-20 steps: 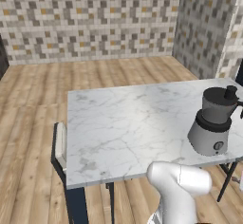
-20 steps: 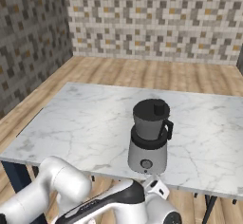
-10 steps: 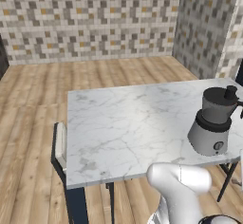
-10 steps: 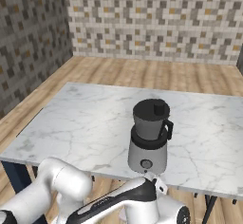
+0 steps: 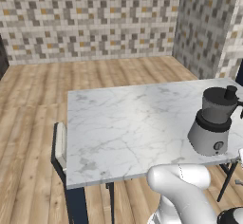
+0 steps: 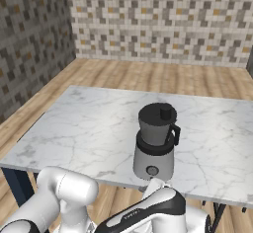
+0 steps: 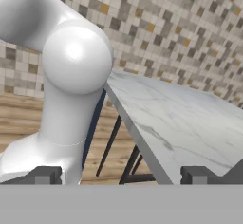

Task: Open the blender lid, put the banana in the blender, close the lid, and start the blender.

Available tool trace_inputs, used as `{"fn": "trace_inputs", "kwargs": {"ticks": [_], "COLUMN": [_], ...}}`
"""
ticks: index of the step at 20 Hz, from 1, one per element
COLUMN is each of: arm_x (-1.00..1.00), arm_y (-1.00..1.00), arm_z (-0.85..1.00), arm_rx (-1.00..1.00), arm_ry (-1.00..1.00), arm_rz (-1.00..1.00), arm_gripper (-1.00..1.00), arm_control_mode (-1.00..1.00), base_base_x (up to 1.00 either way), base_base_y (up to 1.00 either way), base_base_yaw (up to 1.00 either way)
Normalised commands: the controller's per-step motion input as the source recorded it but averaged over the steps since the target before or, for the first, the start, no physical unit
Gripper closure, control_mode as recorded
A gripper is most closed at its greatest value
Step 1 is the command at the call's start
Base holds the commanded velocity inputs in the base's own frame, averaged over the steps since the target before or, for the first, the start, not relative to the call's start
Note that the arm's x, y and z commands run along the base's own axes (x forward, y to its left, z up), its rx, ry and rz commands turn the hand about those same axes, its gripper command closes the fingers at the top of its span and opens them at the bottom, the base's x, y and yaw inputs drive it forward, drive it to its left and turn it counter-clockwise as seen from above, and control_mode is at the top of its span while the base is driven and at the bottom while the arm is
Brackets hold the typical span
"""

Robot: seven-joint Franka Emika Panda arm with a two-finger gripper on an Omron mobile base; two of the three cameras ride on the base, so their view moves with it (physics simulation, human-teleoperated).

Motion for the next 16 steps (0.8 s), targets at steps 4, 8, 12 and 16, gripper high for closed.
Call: {"fn": "trace_inputs", "kwargs": {"ticks": [4, 8, 12, 16], "arm_x": [0.0, 0.0, 0.0, 0.0], "arm_y": [0.0, 0.03, 0.32, 0.5], "arm_z": [0.1, 0.01, 0.02, 0.14], "arm_rx": [0.07, 0.02, 0.0, 0.0], "arm_ry": [-0.04, -0.06, -0.02, 0.0], "arm_rz": [0.0, -0.06, -0.1, -0.13], "arm_gripper": [-1.0, -1.0, -1.0, -1.0], "arm_control_mode": [-1.0, -1.0, -1.0, -1.0], "base_base_x": [0.0, 0.0, 0.0, 0.0], "base_base_y": [0.0, 0.0, 0.0, 0.0], "base_base_yaw": [0.0, 0.0, 0.0, 0.0]}}
